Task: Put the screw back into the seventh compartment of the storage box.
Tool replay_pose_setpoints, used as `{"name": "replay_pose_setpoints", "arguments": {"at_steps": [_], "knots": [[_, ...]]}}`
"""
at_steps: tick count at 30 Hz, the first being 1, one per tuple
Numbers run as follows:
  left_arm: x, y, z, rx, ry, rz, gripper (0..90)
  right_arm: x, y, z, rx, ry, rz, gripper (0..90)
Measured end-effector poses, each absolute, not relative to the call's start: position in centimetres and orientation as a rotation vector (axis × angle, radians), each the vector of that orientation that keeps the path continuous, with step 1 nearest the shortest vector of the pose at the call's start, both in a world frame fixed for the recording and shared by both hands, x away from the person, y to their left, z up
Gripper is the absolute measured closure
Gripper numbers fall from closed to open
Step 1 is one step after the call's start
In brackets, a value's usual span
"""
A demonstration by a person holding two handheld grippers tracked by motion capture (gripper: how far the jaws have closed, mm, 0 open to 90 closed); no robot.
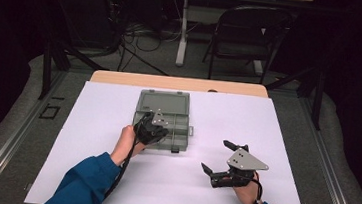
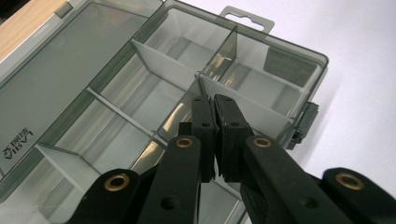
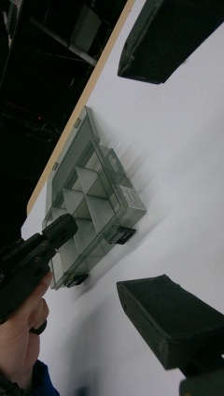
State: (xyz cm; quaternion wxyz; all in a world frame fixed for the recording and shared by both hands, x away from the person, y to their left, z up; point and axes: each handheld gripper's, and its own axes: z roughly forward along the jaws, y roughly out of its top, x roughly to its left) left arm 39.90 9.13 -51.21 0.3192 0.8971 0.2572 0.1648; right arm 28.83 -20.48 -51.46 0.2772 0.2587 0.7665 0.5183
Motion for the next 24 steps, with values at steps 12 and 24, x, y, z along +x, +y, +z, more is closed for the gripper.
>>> {"name": "replay_pose_setpoints", "arguments": {"at_steps": [12, 24], "knots": [[40.4, 9.4, -51.4, 2.297, 0.732, 0.440, 52.6, 28.7, -20.7, -51.4, 0.697, 2.054, 1.397, 0.1], [39.0, 11.7, -49.7, 2.226, 0.739, 0.462, 12.0, 28.8, -20.7, -51.5, 0.698, 2.029, 1.412, 0.0]]}}
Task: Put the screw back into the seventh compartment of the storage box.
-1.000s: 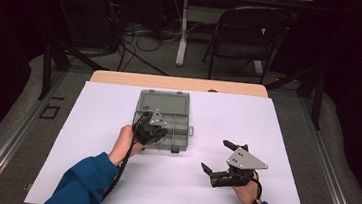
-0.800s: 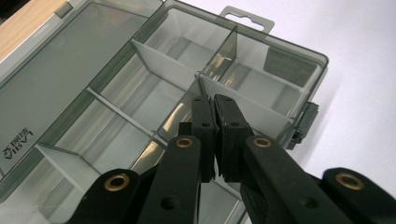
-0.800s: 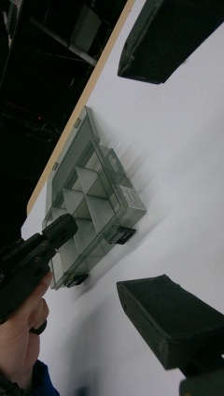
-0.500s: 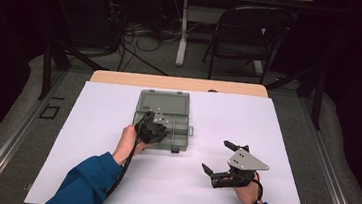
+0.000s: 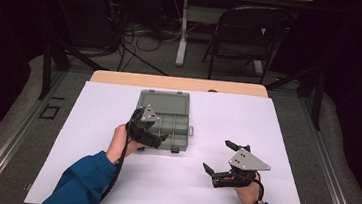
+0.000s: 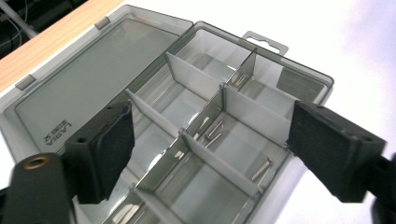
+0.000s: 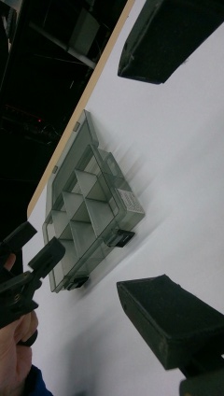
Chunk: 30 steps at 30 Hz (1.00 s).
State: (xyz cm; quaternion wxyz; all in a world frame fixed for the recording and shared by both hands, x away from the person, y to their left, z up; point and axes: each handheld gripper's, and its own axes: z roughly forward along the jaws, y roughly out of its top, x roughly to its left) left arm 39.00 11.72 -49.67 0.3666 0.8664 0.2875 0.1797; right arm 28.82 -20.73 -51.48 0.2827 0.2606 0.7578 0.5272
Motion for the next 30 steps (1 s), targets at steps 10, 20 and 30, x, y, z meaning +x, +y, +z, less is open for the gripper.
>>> {"name": "replay_pose_setpoints", "arguments": {"at_steps": [10, 20, 30], "knots": [[38.1, 13.8, -49.0, 2.190, 0.765, 0.484, 1.0, 28.7, -20.8, -51.3, 0.694, 2.049, 1.399, 0.0], [38.3, 14.7, -49.0, 2.172, 0.799, 0.494, 0.0, 28.7, -20.8, -51.4, 0.696, 2.052, 1.392, 0.0], [38.5, 14.9, -49.3, 2.180, 0.810, 0.495, 0.0, 28.8, -20.7, -51.4, 0.695, 2.056, 1.392, 0.0]]}}
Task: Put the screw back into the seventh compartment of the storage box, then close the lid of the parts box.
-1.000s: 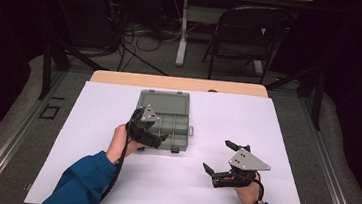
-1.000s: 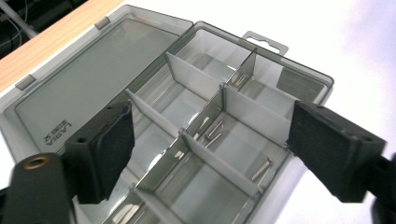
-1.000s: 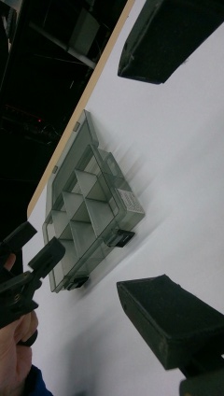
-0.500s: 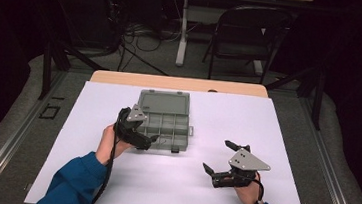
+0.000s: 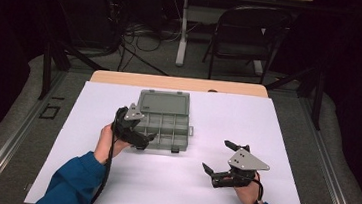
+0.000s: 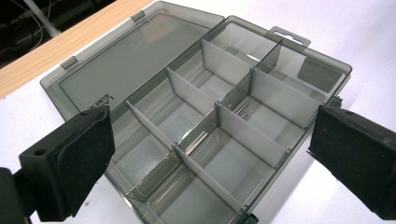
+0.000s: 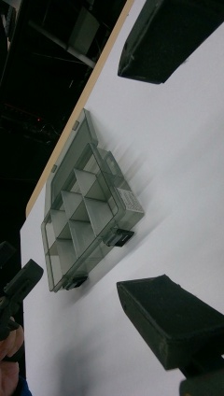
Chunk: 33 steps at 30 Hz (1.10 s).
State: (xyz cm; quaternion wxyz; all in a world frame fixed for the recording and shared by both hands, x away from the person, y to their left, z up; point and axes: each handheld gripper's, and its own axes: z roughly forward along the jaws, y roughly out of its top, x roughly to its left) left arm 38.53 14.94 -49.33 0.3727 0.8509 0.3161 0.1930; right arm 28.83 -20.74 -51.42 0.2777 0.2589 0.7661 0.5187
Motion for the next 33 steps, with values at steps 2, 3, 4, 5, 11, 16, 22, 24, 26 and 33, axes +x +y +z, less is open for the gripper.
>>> {"name": "replay_pose_setpoints", "arguments": {"at_steps": [2, 3, 4, 5, 11, 16, 22, 24, 26, 33], "knots": [[38.6, 15.0, -49.5, 2.182, 0.813, 0.496, 0.0, 28.9, -20.7, -51.4, 0.694, 2.057, 1.391, 0.0], [38.6, 15.0, -49.5, 2.179, 0.816, 0.501, 0.0, 28.9, -20.6, -51.5, 0.693, 2.049, 1.400, 0.0], [38.7, 15.1, -49.5, 2.183, 0.820, 0.498, 0.0, 28.9, -20.6, -51.5, 0.692, 2.053, 1.400, 0.0], [38.7, 15.1, -49.6, 2.177, 0.823, 0.500, 0.0, 28.9, -20.6, -51.5, 0.687, 2.064, 1.398, 0.0], [39.4, 15.3, -50.0, 2.183, 0.853, 0.503, 0.0, 29.0, -20.6, -51.5, 0.695, 2.063, 1.391, 0.0], [40.1, 15.4, -50.5, 2.192, 0.871, 0.492, 0.0, 29.0, -20.5, -51.5, 0.690, 2.073, 1.388, 0.0], [40.9, 15.3, -51.1, 2.223, 0.885, 0.489, 0.0, 29.0, -20.5, -51.5, 0.692, 2.071, 1.388, 0.0], [41.1, 15.2, -51.3, 2.231, 0.893, 0.488, 0.0, 29.0, -20.5, -51.5, 0.692, 2.075, 1.388, 0.0], [41.2, 15.2, -51.5, 2.237, 0.896, 0.489, 0.0, 29.0, -20.6, -51.5, 0.693, 2.075, 1.389, 0.0], [41.6, 15.1, -51.9, 2.257, 0.901, 0.479, 7.8, 29.0, -20.5, -51.5, 0.693, 2.075, 1.387, 0.0]]}}
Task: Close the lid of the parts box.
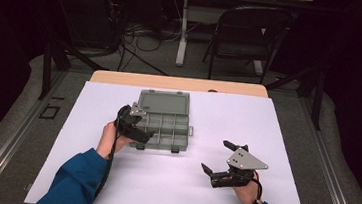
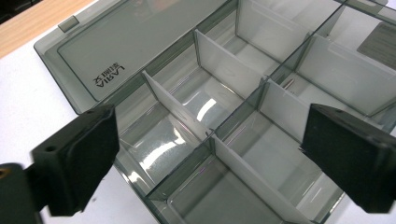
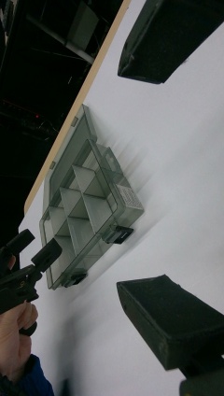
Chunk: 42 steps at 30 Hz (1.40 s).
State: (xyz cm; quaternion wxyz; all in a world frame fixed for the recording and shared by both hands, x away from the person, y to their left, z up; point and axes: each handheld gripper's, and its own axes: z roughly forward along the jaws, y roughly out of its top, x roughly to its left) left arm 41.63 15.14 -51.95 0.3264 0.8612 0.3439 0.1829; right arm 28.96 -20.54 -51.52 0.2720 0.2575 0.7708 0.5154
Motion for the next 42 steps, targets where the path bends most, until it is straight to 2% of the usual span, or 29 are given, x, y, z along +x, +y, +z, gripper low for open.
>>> {"name": "replay_pose_setpoints", "arguments": {"at_steps": [3, 6, 17, 24, 30, 42], "knots": [[41.7, 15.1, -52.1, 2.256, 0.906, 0.471, 15.3, 29.0, -20.5, -51.5, 0.693, 2.075, 1.385, 0.0], [41.9, 15.1, -52.3, 2.269, 0.904, 0.456, 17.5, 29.0, -20.5, -51.6, 0.691, 2.071, 1.392, 0.0], [42.2, 15.0, -52.8, 2.290, 0.909, 0.439, 37.0, 29.0, -20.5, -51.5, 0.694, 2.072, 1.387, 0.0], [42.3, 15.0, -53.2, 2.289, 0.907, 0.419, 45.3, 29.0, -20.4, -51.6, 0.696, 2.074, 1.383, 0.0], [42.3, 15.0, -53.4, 2.298, 0.910, 0.406, 51.4, 29.0, -20.4, -51.6, 0.697, 2.070, 1.385, 0.1], [42.3, 15.0, -53.5, 2.282, 0.930, 0.418, 54.6, 29.1, -20.4, -51.6, 0.714, 2.078, 1.366, 0.0]]}}
